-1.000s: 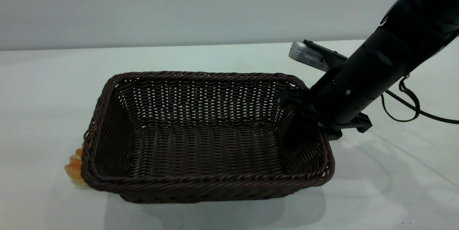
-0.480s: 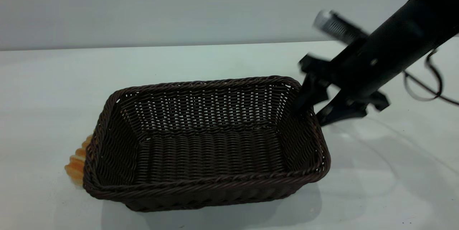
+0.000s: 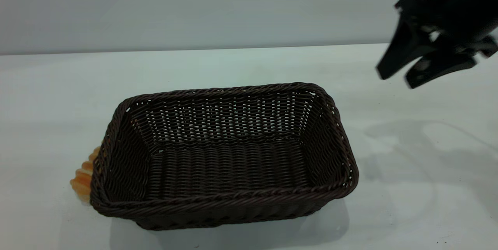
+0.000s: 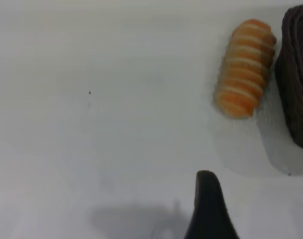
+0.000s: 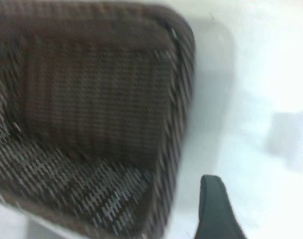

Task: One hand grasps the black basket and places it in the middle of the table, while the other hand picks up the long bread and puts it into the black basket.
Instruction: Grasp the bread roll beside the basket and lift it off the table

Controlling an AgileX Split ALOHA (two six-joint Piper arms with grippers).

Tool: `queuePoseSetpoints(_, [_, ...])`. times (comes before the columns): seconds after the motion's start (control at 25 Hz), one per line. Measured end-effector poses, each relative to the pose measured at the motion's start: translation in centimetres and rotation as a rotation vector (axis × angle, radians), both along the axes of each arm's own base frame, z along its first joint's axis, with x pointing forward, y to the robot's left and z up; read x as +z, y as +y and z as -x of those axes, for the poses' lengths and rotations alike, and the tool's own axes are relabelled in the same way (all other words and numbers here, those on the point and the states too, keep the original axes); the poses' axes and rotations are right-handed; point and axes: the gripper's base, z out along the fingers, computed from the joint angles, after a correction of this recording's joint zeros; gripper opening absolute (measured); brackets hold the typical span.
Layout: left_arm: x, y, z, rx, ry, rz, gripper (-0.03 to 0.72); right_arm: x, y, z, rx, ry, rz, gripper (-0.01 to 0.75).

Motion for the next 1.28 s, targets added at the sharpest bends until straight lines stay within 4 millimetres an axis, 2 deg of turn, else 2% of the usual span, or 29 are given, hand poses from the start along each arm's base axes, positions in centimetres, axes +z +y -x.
queuePoseSetpoints(0.16, [-0.4,0.0,-0.7,0.001,0.097,-0.009,0.537,2.8,-0.6,1.6,0.038,-0.004,0.128,0.491])
queuePoseSetpoints(0.32, [0.2,-0.2,-2.6,-0.014,0.155,-0.024,0.537,5.9,-1.1,3.3,0.042,-0.044,0.267,0.491])
queuePoseSetpoints(0.52, [0.6,-0.4,-5.6,-0.027,0.224,-0.037,0.537,9.4,-0.3,6.0,0.037,-0.084,0.405,0.491])
queuePoseSetpoints(0.68, [-0.2,-0.6,-8.7,-0.084,0.330,-0.076,0.537,11.4,1.2,8.4,0.072,-0.133,0.442,0.491])
queuePoseSetpoints(0.84, [-2.0,-0.8,-11.6,-0.177,0.447,-0.124,0.537,11.7,2.0,10.9,0.110,-0.151,0.434,0.491])
queuePoseSetpoints(1.0, [-4.3,-0.9,-13.8,-0.288,0.504,-0.171,0.537,11.3,1.8,13.0,0.123,-0.151,0.431,0.491])
queuePoseSetpoints(1.28, [-8.0,-1.2,-17.3,-0.543,0.453,-0.291,0.537,11.2,1.1,14.6,0.119,-0.175,0.428,0.491])
